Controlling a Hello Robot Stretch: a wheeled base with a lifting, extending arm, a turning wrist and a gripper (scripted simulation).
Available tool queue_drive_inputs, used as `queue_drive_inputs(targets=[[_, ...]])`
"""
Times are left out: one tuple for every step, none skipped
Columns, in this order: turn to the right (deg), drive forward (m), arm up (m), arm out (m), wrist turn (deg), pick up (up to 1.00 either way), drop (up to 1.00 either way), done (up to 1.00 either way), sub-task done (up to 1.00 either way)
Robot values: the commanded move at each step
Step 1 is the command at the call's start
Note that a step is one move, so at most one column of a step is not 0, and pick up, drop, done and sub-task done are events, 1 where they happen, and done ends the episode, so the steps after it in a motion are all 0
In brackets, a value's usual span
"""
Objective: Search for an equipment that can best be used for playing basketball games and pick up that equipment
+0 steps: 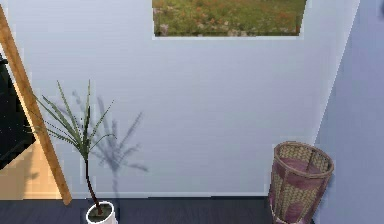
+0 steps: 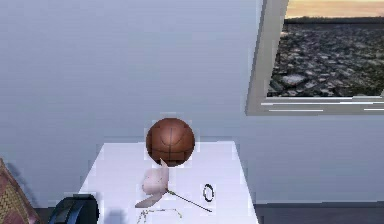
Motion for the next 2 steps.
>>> queue_drive_inputs(targets=[[0.0,0.0,0.38,0.0,0.0,0.0,0.0,0.0,0.0],[0.0,0.0,0.0,0.36,0.0,0.0,0.0,0.0,0.0]])
